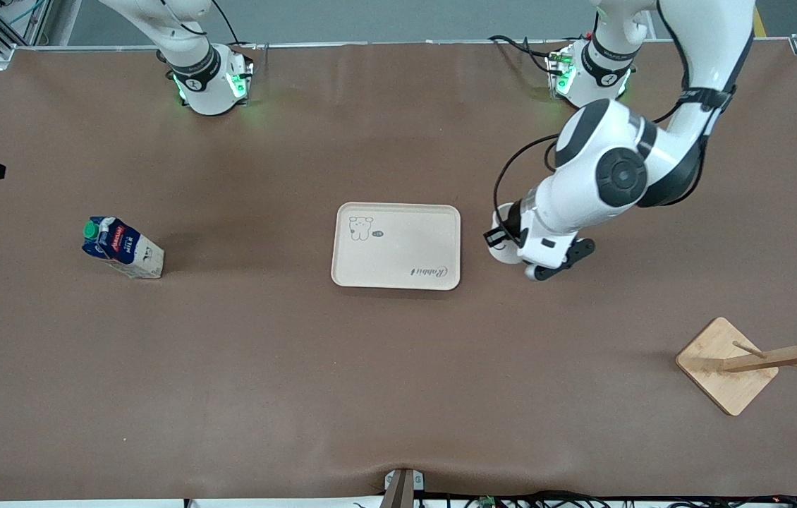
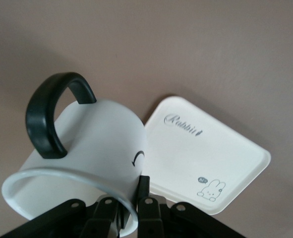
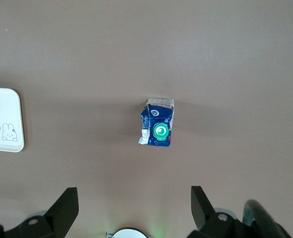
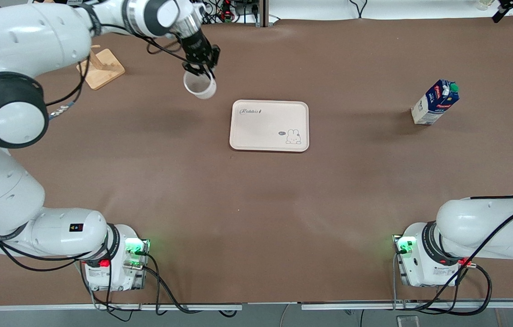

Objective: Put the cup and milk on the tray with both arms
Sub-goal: 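Lift the mug off the stand and carry it over the tray, then lower the mug onto the tray while the right gripper reaches the carton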

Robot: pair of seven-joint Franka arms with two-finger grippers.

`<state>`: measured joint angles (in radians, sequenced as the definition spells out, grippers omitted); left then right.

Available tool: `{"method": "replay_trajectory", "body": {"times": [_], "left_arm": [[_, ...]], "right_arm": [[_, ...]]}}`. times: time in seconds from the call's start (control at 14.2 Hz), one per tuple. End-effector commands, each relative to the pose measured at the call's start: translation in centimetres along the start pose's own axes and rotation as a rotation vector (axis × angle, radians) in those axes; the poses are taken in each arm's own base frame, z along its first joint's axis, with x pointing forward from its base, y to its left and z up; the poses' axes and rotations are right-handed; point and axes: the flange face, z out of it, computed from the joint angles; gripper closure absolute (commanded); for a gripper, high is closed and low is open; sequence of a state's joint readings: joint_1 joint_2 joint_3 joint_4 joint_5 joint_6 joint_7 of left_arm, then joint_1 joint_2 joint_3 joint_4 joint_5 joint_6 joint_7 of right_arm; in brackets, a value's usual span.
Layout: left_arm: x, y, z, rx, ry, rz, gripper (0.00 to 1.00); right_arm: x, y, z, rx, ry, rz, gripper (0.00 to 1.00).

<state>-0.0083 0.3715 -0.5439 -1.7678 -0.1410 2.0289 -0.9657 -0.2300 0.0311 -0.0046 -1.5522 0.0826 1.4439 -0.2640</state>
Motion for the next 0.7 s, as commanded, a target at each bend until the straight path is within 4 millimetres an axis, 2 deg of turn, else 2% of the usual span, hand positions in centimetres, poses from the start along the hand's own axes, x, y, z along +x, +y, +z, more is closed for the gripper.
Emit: {"method": "replay_trajectory", "body": {"times": [0.0,0.07,0.21,0.35,0.49,0.63], "left_arm": [[-0.3,2.3,2.6,-0.007,-0.055,-0.027,1.0],[-0.3,3.1,3.6,-0.007,-0.075,-0.047,1.0],[-2.0,5.6,6.4,0.01,-0.107,-0.074,1.0],[-2.9,7.4,9.1,0.012,-0.127,-0.115,1.0],[-3.5,8.2,11.1,0.001,-0.131,-0.122,1.0],[-3.5,8.2,13.0,0.009,-0.145,-0.128,1.0]], "right_arm": [[2.2,-1.3,1.3,-0.055,-0.048,-0.038,0.0],[2.5,-1.2,1.4,-0.075,-0.045,-0.044,0.0],[4.1,-0.5,4.0,-0.045,-0.075,-0.024,0.0],[4.5,0.6,4.0,-0.029,-0.046,-0.028,0.0],[5.2,0.4,4.4,-0.03,-0.04,-0.096,0.0],[6.8,0.6,7.1,-0.017,-0.065,-0.092,0.0]]}}
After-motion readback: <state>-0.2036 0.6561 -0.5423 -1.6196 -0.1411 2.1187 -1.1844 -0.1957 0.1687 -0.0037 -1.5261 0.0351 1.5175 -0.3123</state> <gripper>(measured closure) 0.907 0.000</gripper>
